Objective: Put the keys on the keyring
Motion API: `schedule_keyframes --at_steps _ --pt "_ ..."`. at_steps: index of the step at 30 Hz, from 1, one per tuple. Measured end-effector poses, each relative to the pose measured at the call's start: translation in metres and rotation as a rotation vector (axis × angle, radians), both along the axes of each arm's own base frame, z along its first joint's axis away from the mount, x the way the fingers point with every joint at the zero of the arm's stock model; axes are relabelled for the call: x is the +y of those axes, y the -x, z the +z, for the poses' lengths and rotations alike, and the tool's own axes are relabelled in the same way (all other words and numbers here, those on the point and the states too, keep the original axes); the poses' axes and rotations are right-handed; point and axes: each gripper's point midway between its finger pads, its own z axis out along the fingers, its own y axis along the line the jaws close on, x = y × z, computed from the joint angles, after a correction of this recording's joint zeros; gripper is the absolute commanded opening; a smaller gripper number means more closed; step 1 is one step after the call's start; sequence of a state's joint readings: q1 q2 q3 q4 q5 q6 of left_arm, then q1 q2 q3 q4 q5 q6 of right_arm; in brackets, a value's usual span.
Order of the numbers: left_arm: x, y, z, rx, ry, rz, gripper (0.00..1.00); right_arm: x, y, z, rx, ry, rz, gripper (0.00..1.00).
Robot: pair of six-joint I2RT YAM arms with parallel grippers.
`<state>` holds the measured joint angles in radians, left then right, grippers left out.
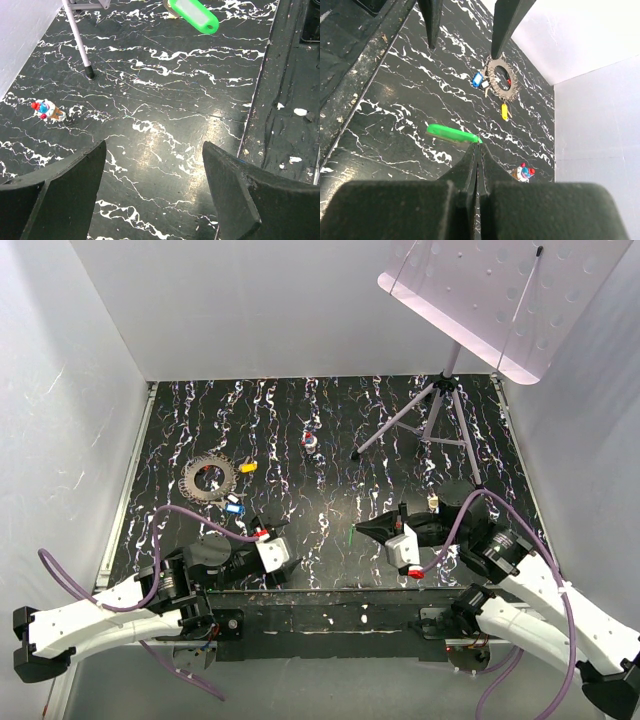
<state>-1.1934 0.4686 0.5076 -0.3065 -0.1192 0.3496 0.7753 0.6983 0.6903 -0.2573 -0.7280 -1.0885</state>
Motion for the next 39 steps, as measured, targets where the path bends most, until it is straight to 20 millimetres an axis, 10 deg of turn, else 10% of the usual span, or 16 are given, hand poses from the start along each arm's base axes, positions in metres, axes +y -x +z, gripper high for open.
schedule_keyframes --at_steps 8,12,19,24,39 --pt "0.001 -0.001 0.002 -0.004 0.005 0.005 0.78 0.001 -0.006 -0.009 0.235 0.094 -0.065 0.01" --pt "0.003 0.0 0.005 -0.008 0.021 0.006 0.78 -0.008 -0.04 -0.016 0.508 0.192 -0.216 0.01" --pt "0.004 0.0 0.007 -0.006 0.031 0.01 0.78 -0.058 -0.088 -0.09 1.068 0.497 -0.556 0.01" --pt "0.005 -0.001 0.007 -0.004 0.029 0.021 0.78 -0.085 -0.084 -0.153 1.368 0.779 -0.737 0.01" --pt "0.004 -0.002 0.001 0.005 0.008 0.026 0.78 -0.098 -0.102 -0.209 1.501 0.818 -1.044 0.01"
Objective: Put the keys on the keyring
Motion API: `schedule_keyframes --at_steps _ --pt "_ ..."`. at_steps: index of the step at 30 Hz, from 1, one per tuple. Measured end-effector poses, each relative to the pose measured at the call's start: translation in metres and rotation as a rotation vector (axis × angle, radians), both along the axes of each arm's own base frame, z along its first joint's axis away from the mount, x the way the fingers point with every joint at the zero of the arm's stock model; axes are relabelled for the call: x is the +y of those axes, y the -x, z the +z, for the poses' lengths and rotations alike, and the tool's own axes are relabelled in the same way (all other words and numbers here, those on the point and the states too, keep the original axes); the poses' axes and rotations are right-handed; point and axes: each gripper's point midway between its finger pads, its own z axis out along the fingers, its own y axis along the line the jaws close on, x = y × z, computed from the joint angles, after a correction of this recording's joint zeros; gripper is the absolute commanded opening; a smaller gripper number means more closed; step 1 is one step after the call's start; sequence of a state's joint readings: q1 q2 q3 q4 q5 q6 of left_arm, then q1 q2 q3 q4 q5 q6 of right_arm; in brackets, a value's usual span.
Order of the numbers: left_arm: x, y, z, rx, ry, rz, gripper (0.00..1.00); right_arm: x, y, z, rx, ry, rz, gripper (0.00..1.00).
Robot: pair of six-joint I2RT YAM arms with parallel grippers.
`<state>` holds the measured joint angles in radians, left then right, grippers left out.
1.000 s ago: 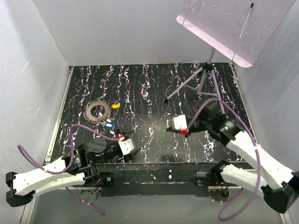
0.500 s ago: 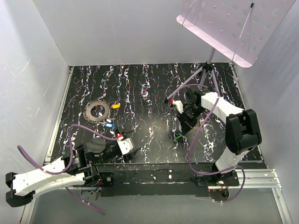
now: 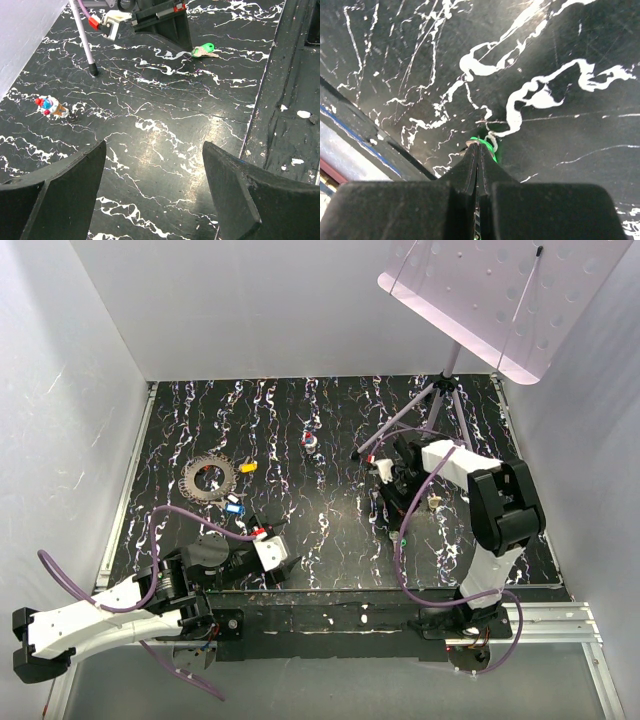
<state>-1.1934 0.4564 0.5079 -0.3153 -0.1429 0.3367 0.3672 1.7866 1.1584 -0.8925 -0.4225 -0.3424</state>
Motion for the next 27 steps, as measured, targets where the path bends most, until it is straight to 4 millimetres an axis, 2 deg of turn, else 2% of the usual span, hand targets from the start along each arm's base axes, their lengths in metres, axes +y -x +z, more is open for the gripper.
schedule_keyframes --at_steps 4,13,20,27 --pt "0.0 0.0 0.0 0.0 -0.001 0.0 0.78 0.002 -0.008 -0.011 0.001 0.031 -0.025 0.01" --pt "0.001 0.0 -0.002 0.003 -0.007 -0.001 0.78 0.018 -0.033 -0.01 -0.092 0.026 -0.046 0.01" --pt "0.001 0.001 -0.002 0.004 -0.01 -0.002 0.78 0.023 -0.041 -0.011 -0.13 0.024 -0.053 0.01" --pt "0.001 0.002 -0.004 0.007 -0.015 -0.009 0.77 0.025 -0.042 -0.012 -0.133 0.023 -0.054 0.08"
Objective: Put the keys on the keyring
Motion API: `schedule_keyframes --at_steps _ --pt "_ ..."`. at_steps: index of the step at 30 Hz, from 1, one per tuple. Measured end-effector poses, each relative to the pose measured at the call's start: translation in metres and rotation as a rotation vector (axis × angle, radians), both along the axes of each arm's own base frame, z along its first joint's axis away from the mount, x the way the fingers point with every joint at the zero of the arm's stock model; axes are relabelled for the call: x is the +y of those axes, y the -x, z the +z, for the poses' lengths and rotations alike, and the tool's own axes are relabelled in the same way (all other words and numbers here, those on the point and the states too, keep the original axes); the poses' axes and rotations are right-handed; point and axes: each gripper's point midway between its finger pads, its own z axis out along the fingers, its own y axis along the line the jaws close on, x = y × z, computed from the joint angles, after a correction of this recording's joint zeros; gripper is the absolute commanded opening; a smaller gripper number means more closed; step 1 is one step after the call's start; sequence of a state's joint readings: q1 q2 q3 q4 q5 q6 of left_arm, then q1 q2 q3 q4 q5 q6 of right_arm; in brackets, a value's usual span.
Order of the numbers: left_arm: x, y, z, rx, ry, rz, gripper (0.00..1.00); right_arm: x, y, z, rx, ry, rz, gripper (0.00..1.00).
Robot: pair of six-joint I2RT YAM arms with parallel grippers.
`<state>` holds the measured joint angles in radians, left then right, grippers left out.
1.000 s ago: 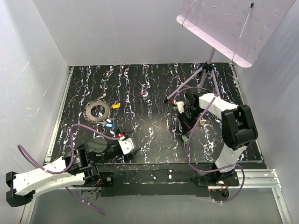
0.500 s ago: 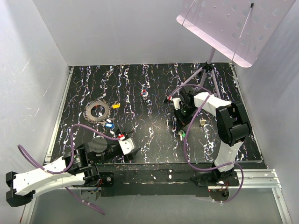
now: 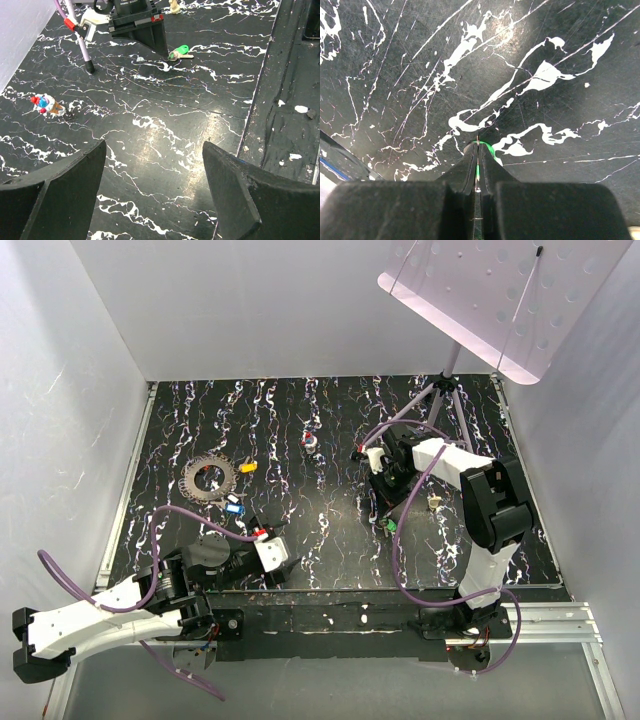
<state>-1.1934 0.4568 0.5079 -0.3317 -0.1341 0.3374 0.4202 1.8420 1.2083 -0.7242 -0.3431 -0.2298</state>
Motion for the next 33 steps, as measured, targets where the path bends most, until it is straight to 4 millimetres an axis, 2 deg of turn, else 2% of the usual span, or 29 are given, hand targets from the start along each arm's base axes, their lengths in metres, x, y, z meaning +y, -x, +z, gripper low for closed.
schedule_keyframes --at_steps 22,26,30,33 --pt "-0.001 0.002 0.001 0.003 0.001 -0.012 0.78 0.0 0.001 -0.003 0.015 0.005 -0.016 0.34" --pt "-0.001 0.002 0.001 0.003 0.001 -0.013 0.78 0.0 0.0 -0.003 0.011 0.009 -0.017 0.36" --pt "-0.001 0.002 0.001 0.004 0.002 -0.014 0.78 -0.002 -0.003 0.004 -0.015 0.01 -0.019 0.39" --pt "-0.001 0.002 0.002 0.006 0.007 -0.012 0.79 -0.002 -0.006 0.017 -0.061 0.0 -0.015 0.41"
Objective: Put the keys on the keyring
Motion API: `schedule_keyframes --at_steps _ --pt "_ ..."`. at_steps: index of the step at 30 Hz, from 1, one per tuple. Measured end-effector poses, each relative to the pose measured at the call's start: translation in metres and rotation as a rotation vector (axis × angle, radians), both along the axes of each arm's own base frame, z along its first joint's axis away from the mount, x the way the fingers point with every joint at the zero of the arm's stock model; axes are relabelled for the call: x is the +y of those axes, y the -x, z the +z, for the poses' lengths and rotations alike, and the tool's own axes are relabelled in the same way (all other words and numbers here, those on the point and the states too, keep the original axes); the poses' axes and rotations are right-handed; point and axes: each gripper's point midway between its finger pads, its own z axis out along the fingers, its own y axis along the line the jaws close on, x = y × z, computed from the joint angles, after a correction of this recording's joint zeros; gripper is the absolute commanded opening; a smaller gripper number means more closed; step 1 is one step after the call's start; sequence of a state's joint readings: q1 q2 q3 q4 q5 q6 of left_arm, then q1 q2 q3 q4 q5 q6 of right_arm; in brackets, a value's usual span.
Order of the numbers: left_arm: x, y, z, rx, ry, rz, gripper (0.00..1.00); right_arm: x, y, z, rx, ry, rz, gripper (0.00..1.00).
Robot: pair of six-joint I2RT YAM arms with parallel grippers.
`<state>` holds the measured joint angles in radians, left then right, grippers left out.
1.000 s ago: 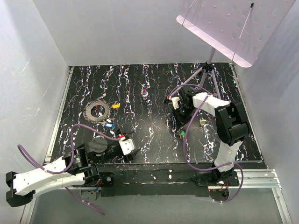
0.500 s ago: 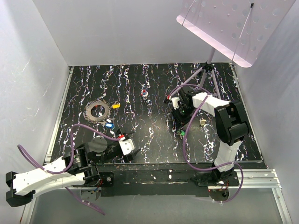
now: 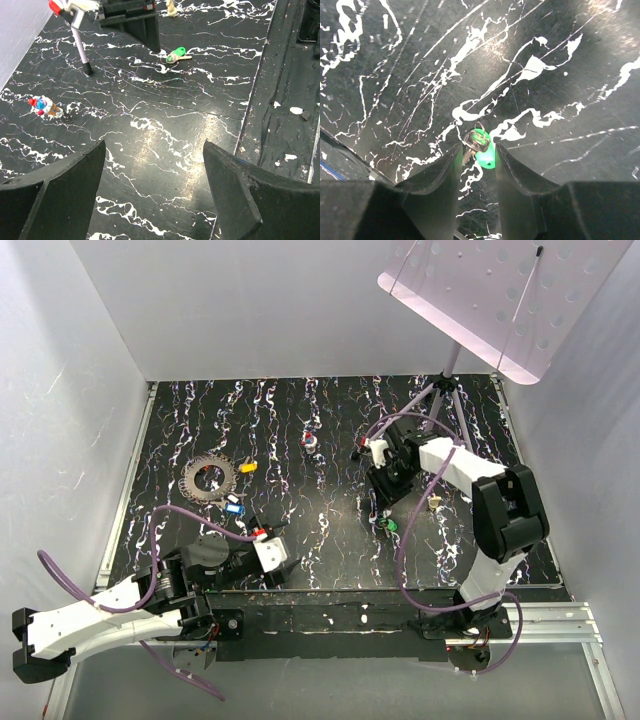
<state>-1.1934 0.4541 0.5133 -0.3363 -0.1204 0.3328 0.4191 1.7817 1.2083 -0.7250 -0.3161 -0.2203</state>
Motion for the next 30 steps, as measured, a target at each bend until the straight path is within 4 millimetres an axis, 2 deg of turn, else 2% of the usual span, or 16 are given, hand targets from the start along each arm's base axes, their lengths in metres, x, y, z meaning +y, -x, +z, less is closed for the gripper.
schedule_keyframes --at_steps 6,10,17,22,26,30 --pt "0.004 -0.001 0.007 0.009 0.04 0.024 0.9 0.002 -0.004 0.045 -0.143 -0.063 0.05 0.42" --pt "0.009 -0.005 0.014 0.024 0.081 0.076 0.98 0.005 0.004 0.077 -0.217 -0.129 0.109 0.42" --pt "0.016 -0.015 0.023 0.074 0.141 0.181 0.98 0.015 0.027 0.129 -0.288 -0.265 0.206 0.42" --pt "0.013 -0.022 0.022 0.132 0.147 0.24 0.98 0.023 0.038 0.166 -0.334 -0.359 0.254 0.42" --pt "0.013 -0.027 0.015 0.198 0.172 0.297 0.98 0.027 0.05 0.185 -0.369 -0.424 0.292 0.44" --pt "0.019 -0.034 0.012 0.27 0.244 0.365 0.98 0.027 0.057 0.194 -0.403 -0.459 0.323 0.47"
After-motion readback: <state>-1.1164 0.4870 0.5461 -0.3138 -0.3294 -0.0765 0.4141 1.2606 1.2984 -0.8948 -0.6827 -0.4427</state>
